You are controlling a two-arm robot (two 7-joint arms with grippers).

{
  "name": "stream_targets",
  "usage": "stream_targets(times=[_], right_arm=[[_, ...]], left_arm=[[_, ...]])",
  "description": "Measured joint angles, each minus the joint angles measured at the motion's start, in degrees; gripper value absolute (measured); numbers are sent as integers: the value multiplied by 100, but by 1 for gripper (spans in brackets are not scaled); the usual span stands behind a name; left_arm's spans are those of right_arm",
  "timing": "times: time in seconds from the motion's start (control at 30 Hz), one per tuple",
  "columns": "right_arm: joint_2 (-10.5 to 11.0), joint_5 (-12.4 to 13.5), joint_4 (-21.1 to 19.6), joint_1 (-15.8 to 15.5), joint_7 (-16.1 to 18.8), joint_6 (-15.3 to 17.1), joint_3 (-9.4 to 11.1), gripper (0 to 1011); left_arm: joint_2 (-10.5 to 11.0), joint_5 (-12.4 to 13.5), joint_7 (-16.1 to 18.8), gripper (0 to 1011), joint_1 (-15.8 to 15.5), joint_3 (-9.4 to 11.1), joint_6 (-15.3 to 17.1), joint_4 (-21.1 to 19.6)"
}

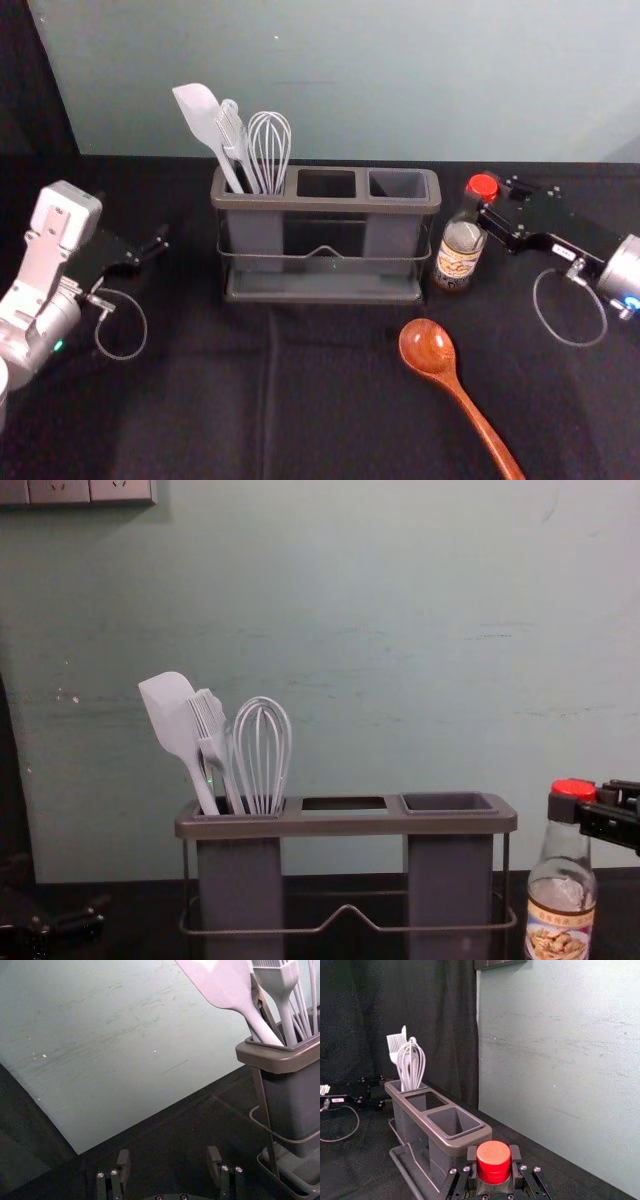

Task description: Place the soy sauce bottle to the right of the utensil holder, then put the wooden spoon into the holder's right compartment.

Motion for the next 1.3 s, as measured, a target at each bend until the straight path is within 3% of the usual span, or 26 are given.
stream_targets(times=[1.07,1.3], right_arm=[[-38,-53,54,44,-22,48,-35,381],[-38,-48,54,44,-23,44,-32,579]], left_arm=[[0,0,0,1005,0,0,0,0],[0,0,0,1005,0,0,0,0]])
